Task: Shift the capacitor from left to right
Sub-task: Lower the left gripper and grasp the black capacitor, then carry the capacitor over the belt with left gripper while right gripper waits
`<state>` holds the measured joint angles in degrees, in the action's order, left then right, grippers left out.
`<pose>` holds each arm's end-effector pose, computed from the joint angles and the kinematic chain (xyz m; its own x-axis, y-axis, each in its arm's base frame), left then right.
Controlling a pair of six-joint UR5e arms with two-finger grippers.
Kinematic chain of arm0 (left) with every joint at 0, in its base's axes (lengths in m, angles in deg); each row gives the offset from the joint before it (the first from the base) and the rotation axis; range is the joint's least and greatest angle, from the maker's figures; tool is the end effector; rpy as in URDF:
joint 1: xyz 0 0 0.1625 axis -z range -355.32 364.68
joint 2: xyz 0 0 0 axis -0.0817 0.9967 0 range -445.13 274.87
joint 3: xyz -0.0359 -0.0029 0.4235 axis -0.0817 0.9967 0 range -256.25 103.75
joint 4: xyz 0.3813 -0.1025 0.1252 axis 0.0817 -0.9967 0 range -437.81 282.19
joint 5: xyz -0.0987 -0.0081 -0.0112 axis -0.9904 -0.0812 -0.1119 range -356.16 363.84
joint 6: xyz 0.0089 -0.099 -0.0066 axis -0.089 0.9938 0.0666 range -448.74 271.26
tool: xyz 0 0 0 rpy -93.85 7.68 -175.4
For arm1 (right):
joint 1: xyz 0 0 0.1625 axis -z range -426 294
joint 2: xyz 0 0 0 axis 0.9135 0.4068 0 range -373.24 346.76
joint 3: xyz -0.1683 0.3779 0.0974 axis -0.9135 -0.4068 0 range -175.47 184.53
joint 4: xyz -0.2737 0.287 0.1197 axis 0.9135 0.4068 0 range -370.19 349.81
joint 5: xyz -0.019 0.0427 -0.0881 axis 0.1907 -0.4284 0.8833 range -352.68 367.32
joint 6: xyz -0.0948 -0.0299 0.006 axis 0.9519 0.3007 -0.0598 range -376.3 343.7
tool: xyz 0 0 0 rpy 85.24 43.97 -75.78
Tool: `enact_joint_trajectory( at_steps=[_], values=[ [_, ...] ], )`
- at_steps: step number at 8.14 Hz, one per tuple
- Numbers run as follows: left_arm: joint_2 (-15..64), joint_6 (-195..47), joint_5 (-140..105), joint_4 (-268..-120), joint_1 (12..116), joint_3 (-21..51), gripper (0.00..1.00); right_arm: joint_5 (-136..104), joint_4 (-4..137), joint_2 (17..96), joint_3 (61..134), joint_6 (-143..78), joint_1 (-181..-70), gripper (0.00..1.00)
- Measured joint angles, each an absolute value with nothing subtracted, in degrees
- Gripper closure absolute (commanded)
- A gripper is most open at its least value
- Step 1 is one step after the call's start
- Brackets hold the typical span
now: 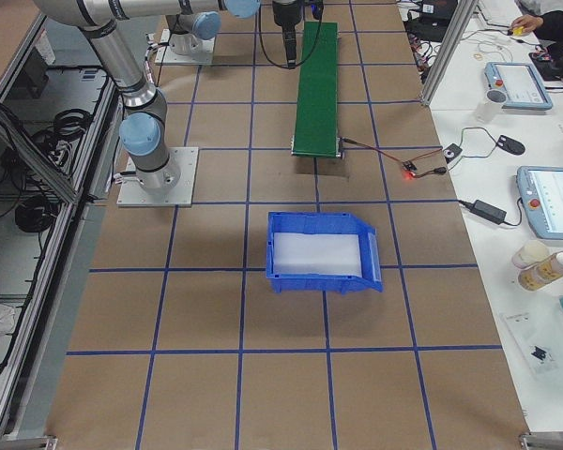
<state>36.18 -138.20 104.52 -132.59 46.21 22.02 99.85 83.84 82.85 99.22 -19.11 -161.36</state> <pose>0.3844 -0.4937 0.1706 -0.9976 0.0302 -0.0622 0.0179 0.9817 0.1898 0.1710 -0.4416 0.5050 -0.9984 -0.0405 0.0392 -0.0441 0.9943 -0.0967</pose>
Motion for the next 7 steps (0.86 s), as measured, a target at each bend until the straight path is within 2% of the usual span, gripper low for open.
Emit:
enact_joint_trajectory(
  at_steps=[3,5,7],
  values=[
    [36.10,-138.86,104.73,-133.67,45.76,22.02,0.23,99.80,83.85,82.91,99.24,-19.19,-161.36,0.00],
    [35.65,-138.99,104.70,-134.21,45.45,22.01,0.48,99.91,83.82,82.93,99.25,-19.19,-161.33,0.00],
    [35.51,-139.14,104.51,-134.78,45.39,21.97,0.64,100.00,83.87,82.83,99.27,-19.12,-161.27,0.00]
  ],
)
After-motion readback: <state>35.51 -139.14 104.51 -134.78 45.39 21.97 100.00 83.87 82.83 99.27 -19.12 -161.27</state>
